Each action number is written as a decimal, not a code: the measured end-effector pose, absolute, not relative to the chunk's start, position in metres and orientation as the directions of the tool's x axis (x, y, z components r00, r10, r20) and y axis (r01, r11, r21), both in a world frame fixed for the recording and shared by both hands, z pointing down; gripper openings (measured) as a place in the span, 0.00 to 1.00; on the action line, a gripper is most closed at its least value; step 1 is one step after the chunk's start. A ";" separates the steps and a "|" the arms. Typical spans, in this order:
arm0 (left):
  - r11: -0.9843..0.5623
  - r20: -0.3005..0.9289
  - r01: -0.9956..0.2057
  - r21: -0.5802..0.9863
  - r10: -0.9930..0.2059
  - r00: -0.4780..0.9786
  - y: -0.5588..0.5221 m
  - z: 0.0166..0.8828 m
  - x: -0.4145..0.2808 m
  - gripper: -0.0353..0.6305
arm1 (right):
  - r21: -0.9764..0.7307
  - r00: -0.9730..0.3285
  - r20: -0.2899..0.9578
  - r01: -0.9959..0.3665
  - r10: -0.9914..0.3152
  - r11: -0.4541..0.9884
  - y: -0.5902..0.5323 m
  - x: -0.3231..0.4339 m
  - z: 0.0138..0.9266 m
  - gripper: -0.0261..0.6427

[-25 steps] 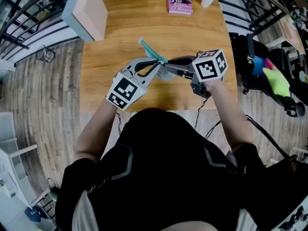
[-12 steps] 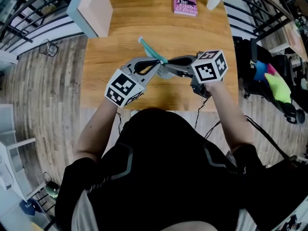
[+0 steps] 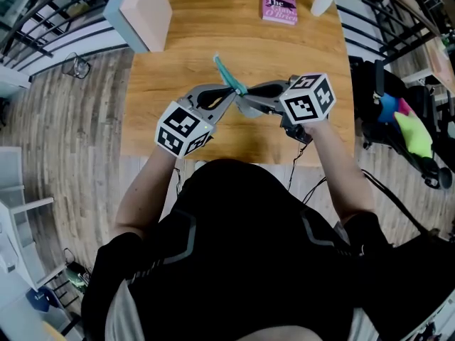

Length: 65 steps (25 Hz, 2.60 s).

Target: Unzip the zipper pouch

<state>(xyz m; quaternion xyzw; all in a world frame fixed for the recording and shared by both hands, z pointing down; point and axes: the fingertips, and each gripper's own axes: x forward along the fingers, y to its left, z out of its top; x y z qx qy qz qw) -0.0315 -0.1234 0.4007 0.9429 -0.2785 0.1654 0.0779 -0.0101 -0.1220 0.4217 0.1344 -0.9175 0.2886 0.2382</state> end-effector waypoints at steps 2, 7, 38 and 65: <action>-0.833 0.358 -0.550 0.058 -0.497 0.791 -0.122 0.402 -0.031 0.11 | -0.470 -0.852 0.514 -0.375 -0.098 0.799 -0.121 -0.010 0.424 0.12; -0.786 0.372 -0.614 0.070 -0.550 0.748 -0.136 0.408 -0.046 0.10 | -0.462 -0.839 0.538 -0.376 -0.084 0.803 -0.119 -0.005 0.431 0.12; -0.618 0.446 -0.780 0.100 -0.672 0.591 -0.177 0.438 -0.116 0.10 | -0.453 -0.800 0.586 -0.458 -0.131 0.765 -0.138 0.041 0.456 0.12; -0.688 0.501 -0.720 0.089 -0.594 0.629 -0.218 0.485 -0.002 0.10 | -0.117 -0.571 0.727 -0.649 -0.380 0.752 -0.209 0.150 0.527 0.12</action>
